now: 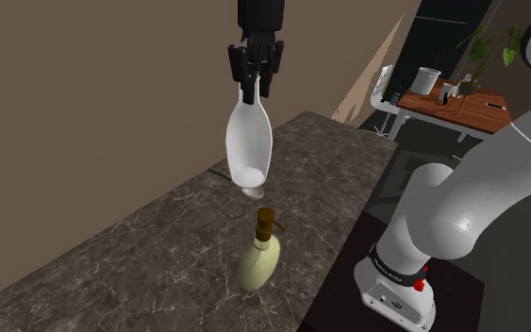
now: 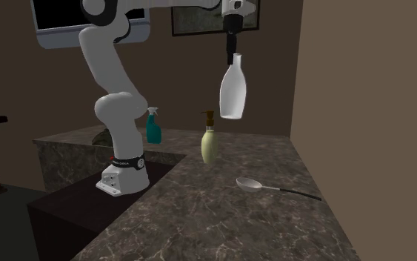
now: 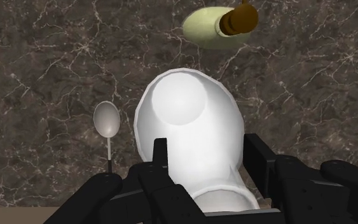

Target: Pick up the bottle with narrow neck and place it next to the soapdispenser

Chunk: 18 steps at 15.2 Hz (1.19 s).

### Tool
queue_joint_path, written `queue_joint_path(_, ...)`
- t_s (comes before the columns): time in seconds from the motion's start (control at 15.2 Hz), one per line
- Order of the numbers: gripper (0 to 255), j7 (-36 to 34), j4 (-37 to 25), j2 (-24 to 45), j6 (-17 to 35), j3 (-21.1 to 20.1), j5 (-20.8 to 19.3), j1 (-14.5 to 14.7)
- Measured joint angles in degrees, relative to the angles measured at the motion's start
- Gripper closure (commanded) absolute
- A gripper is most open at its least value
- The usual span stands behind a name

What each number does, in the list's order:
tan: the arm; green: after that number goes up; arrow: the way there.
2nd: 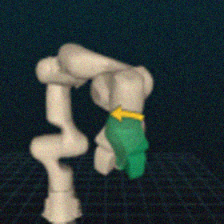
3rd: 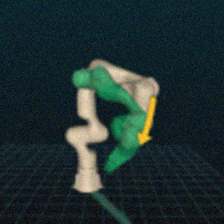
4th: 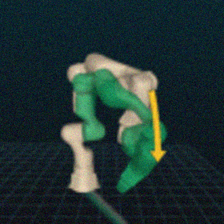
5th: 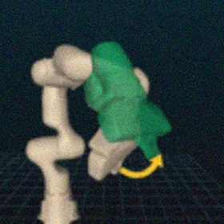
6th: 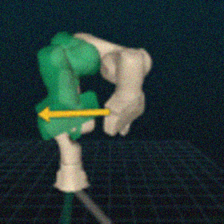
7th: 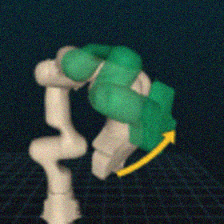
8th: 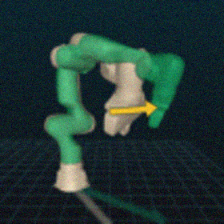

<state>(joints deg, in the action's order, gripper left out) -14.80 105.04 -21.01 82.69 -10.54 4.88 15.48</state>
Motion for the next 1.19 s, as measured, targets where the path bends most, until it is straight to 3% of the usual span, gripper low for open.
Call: queue_joint_path(1.19,255,0.7,17.1,-3.2,13.9,-0.4,0.7,0.4)
